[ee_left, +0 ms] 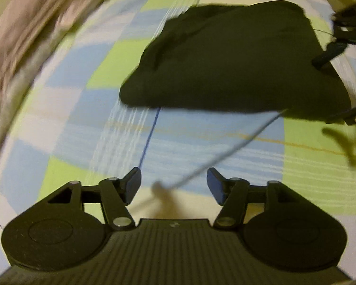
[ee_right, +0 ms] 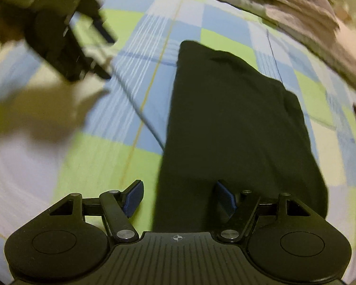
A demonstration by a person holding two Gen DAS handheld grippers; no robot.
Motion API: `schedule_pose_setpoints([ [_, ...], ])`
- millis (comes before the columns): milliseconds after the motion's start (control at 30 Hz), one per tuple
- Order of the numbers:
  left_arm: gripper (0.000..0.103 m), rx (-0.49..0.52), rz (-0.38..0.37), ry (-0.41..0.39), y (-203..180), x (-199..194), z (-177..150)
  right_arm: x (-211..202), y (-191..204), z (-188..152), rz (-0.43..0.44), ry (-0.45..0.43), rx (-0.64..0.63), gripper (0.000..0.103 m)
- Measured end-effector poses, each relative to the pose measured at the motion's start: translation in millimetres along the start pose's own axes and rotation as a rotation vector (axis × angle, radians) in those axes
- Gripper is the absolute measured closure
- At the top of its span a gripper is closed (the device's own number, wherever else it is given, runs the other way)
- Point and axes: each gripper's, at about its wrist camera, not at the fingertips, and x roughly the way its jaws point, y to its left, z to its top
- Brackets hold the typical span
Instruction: Fold clothes
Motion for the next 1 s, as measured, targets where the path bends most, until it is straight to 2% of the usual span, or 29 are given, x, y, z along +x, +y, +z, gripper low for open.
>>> schedule_pose_setpoints([
  [67, 0.036, 0.117, 0.043, -0.066, -15.0, 1.8, 3.4, 7.3, 4.9, -10.2, -0.027, -0.002, -0.061, 0.034],
  [167, 0.035, 0.326, 0.086, -0.143, -40.2, 11.7, 5.8, 14.0, 9.9, -28.8, -0.069, -0.031, -0.147, 0.044],
  [333, 0.035, 0.602, 0.179, -0.223, -71.1, 39.6, 7.6, 12.1, 11.6, -52.7, -0.102, -0.126, -0.200, 0.061],
  [467, 0.035, 0.735, 0.239, -0.251, -78.2, 55.6, 13.7, 4.3, 4.9, -63.8, -0.076, -0.206, -0.183, 0.085],
  [600, 0.036, 0.834, 0.285, -0.251, -76.7, 72.1, 17.7, -2.3, -2.3, -76.5, -0.029, -0.290, -0.186, 0.092],
  [667, 0.038, 0.837, 0.306, -0.253, -77.5, 80.1, 20.1, -8.0, -5.8, -82.1, -0.012, -0.330, -0.183, 0.093],
  [733, 0.055, 0.823, 0.317, -0.244, -81.5, 85.2, 22.1, -16.2, -8.6, -89.7, -0.007, -0.373, -0.191, 0.094],
  [767, 0.074, 0.812, 0.325, -0.226, -85.6, 86.4, 23.4, -19.3, -9.8, -93.3, -0.009, -0.394, -0.199, 0.094],
  [800, 0.083, 0.800, 0.334, -0.208, -89.7, 87.6, 24.7, -22.3, -10.3, -97.5, -0.015, -0.414, -0.209, 0.094],
  [867, 0.089, 0.761, 0.359, -0.196, -98.5, 85.2, 24.7, -28.1, -9.8, -107.0, -0.031, -0.450, -0.238, 0.095],
  [1000, 0.091, 0.635, 0.404, -0.221, -120.6, 59.1, 15.6, -35.6, -8.7, -128.1, -0.072, -0.488, -0.294, 0.095],
])
